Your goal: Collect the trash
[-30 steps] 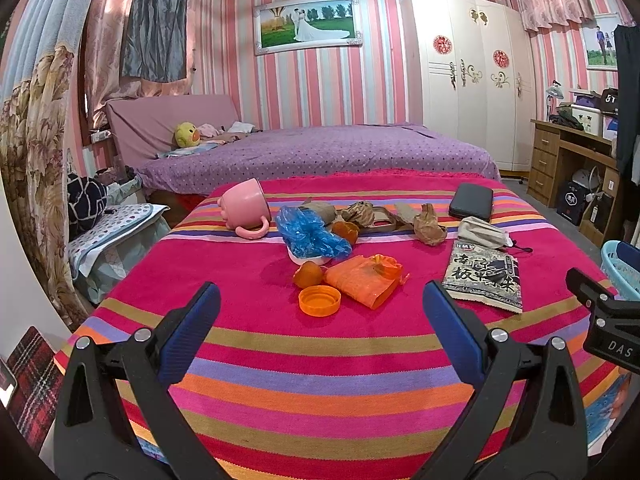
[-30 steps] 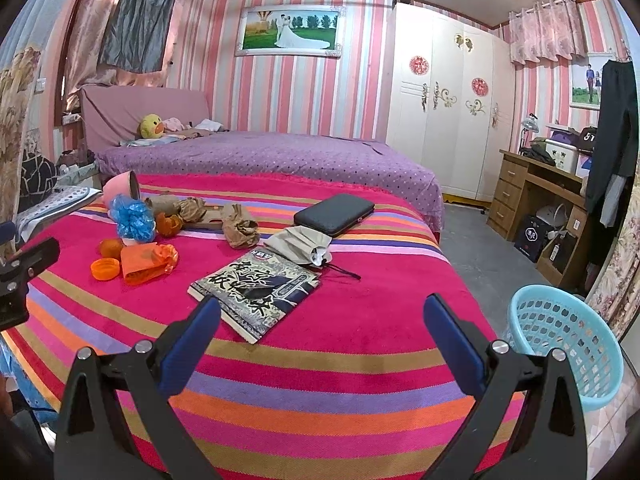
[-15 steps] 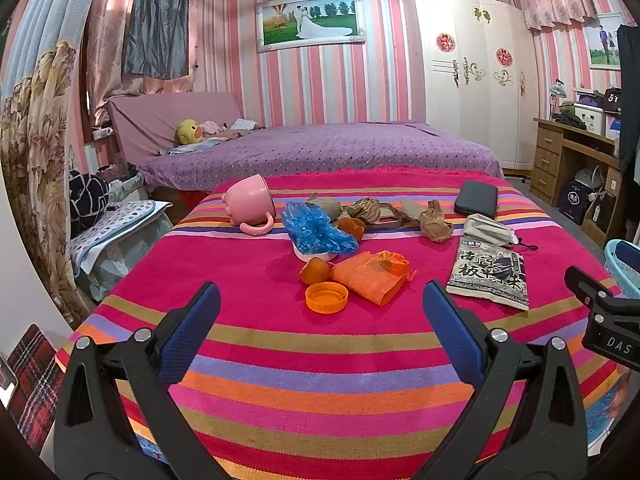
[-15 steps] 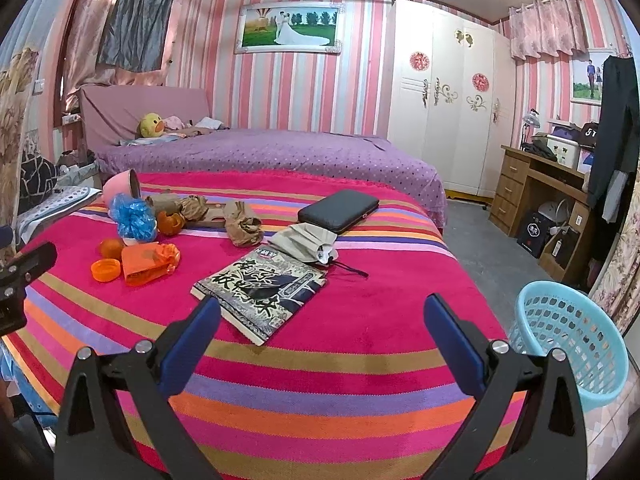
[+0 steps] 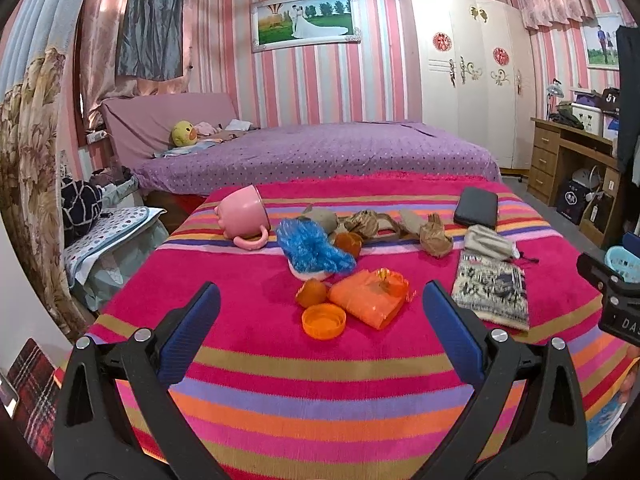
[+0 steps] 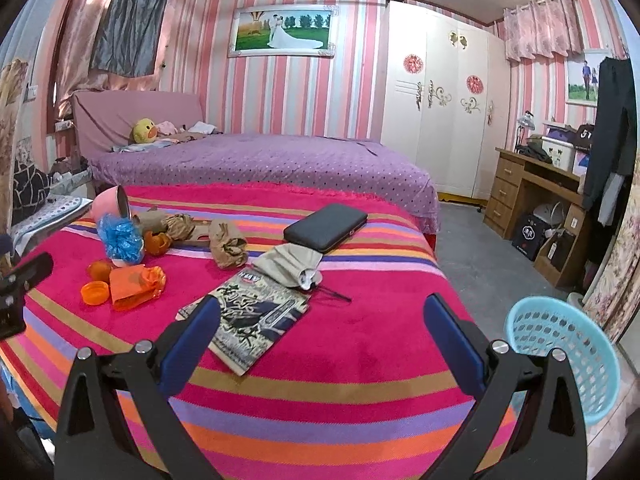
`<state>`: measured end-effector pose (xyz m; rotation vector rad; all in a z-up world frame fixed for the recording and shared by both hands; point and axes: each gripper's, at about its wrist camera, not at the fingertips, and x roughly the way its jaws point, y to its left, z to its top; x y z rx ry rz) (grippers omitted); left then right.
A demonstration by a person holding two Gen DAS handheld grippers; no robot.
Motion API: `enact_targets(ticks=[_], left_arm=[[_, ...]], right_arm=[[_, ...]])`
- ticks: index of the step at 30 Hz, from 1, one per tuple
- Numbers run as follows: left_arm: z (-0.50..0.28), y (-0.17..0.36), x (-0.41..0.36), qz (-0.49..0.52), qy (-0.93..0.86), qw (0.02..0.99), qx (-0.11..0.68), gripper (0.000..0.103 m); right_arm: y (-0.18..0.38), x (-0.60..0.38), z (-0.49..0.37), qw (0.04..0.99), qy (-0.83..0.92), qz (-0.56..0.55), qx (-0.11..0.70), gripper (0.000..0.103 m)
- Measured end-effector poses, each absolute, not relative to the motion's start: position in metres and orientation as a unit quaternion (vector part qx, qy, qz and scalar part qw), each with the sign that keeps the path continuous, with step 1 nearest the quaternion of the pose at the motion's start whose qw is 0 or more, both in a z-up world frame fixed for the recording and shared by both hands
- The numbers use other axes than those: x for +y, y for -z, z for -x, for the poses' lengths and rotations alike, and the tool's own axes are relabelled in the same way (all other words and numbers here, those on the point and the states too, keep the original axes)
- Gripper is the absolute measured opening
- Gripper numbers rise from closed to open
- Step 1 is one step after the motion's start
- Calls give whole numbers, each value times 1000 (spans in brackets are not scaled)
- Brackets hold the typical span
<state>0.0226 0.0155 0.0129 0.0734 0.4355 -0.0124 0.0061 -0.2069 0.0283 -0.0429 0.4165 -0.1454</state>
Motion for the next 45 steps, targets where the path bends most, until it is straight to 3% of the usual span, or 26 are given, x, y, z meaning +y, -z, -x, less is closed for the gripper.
enact_targets(ticks=[10,24,34,39,44,45], left_arm=[[-56,-14,24,-47,2,975,219,98],[-89,37,58,-29,19,947,319,98],[-105,54,26,-74,43,932,353,97],[-113,54,25,-40,71,926,369,78],[-115,57,23,-31,89,922,376,39],[-114,56,23,-29,96,921,376,39]], right_arm=[[-61,-225,-32,978,81,36,188,99],[-4,-242,-51,963,87,9,253,99],[5,-249,-54,956,84,-2,280,99],[7,-247,-57,955,88,-1,284,99],[10,-231,-60,954,77,16,289,99],[11,-228,-62,953,73,16,292,99]])
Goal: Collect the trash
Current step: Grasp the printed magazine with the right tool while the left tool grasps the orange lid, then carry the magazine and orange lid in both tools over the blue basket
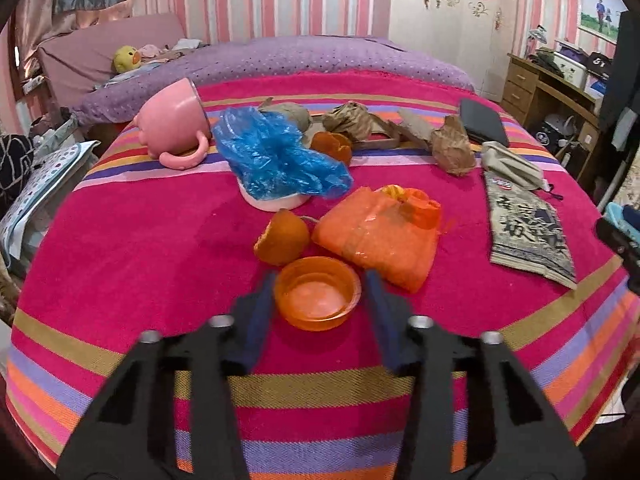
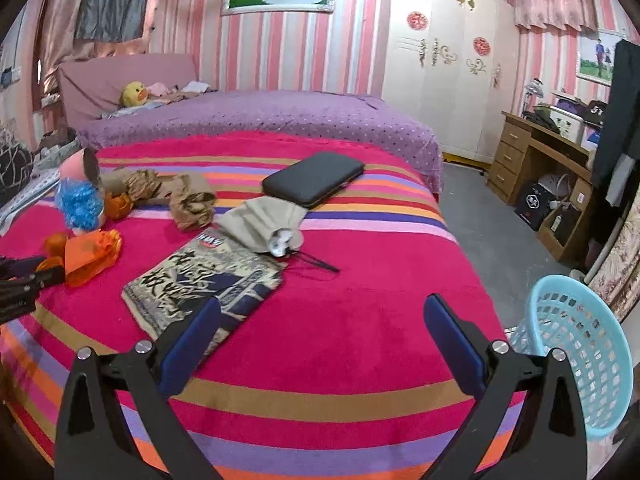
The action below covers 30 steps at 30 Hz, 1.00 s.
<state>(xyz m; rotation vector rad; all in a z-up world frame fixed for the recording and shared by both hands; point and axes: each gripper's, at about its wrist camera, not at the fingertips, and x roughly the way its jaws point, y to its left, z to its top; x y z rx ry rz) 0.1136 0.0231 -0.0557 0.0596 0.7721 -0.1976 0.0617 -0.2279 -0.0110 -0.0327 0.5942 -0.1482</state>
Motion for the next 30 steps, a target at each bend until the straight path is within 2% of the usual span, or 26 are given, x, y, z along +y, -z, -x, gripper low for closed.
enact_targets(ticks=[9,10,12,16,18,22,23,26,30], left_arm=[[-95,42,33,-48,77,931,354,39],[-93,40,34,-49,71,933,348,39],[-92,37,38,-48,64,936,342,39],[-89,32,43,-41,55,942,329,39],[-87,29,43,-44,49,945,320,39],[-84,23,41,-44,44,950,306,39],[-83,22,41,-44,43,951,303,39],[-80,21,38,-47,41,952,299,39],[-76,20,32,-54,38,953,294,39]], right_arm=[[26,-200,-81,942,47,13,332,97],[27,-198,-84,941,46,13,336,93],[30,-197,-92,935,44,8,351,78],[40,-198,-105,924,31,-15,381,67],[39,-195,-103,926,25,-9,377,44],[38,-193,-95,930,11,-1,366,20],[37,-195,-93,931,7,-2,364,10],[30,-202,-83,939,-5,-3,345,6],[16,-214,-71,948,-10,12,317,5]])
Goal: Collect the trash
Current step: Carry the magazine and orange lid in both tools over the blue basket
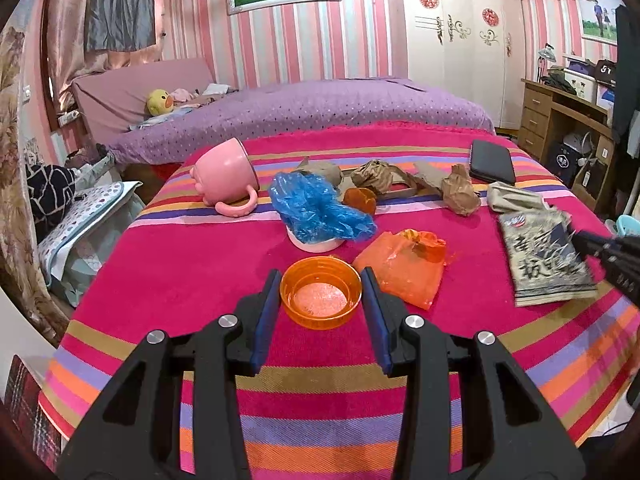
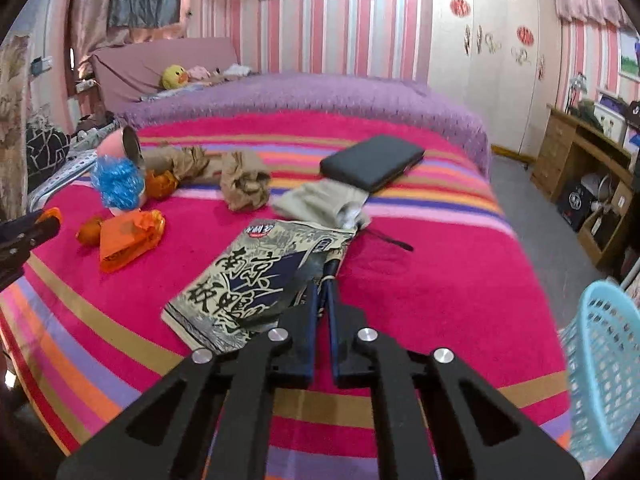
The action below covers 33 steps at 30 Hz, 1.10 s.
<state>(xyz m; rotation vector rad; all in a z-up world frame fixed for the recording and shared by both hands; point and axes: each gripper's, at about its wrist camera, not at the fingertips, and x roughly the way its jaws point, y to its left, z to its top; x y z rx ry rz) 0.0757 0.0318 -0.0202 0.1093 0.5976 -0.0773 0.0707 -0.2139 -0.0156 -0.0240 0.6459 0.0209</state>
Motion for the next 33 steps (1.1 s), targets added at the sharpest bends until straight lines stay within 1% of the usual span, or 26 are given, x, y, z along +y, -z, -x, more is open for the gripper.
enact_targets(ticks=[4,11,16,26,33], left_arm=[[-70,18,21,-57,32,955,290,39],[-59,-9,-11,-50,30,964,260,39],[-53,-26,-46,-52,33,969,241,39],[-44,-36,-110,-59,70,970,225,39],[-44,-45,-159,-53,106,968,221,39]], right_arm=[[4,-235,-61,953,-12,-1,302,5],[-16,-261,-41,963,-15,4,269,4],[-28,-281,-25,968,-18,6,251,3],[-48,-326,-10,975,-9,-11,222,2],[-74,-383,17,980,36,-27,196,2]])
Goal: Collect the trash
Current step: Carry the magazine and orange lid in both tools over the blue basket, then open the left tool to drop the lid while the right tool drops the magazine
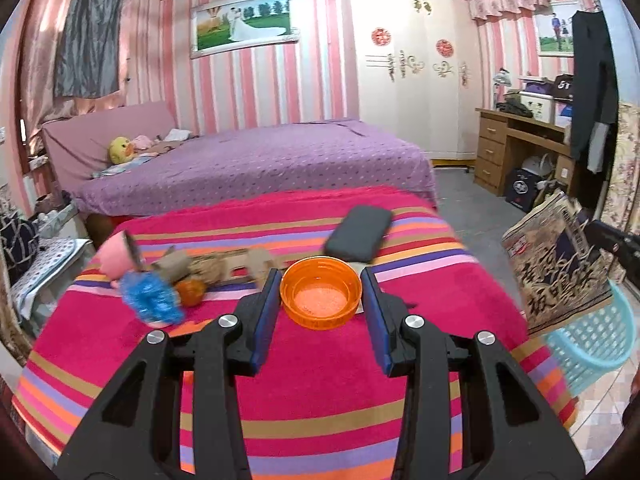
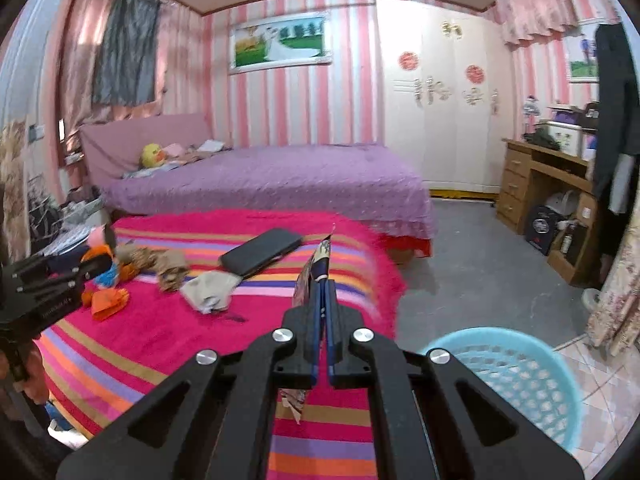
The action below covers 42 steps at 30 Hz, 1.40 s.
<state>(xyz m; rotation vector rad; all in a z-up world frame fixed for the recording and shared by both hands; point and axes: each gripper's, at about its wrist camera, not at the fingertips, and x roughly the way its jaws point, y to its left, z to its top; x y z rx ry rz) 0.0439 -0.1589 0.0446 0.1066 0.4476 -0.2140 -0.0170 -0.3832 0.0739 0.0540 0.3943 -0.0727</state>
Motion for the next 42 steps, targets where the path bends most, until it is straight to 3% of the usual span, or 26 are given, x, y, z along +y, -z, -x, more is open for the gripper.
enact_targets(ticks=[9,23,36,37,40,42], left_arm=[[-36,-41,-254,-68,171,958,218,39],[-33,13,-406,-111,259,919,276,39],[-47,48,-462,-115,299,890,326,39],[-49,47,-461,-111,298,890,328,42],[-49,46,-459,-114,291,895,319,68],[-47,42,-453,-119,286,901,305,76]], right_arm=[[-68,-488,51,966,145,-49,209,2],[-22,-565,66,940,207,-66,262,2],[-7,-583,67,932,226,-68,276,2],[-6,-584,67,931,227,-68,277,2],[-6,-584,68,931,228,-70,276,2],[-6,-584,68,931,228,-71,275,2]])
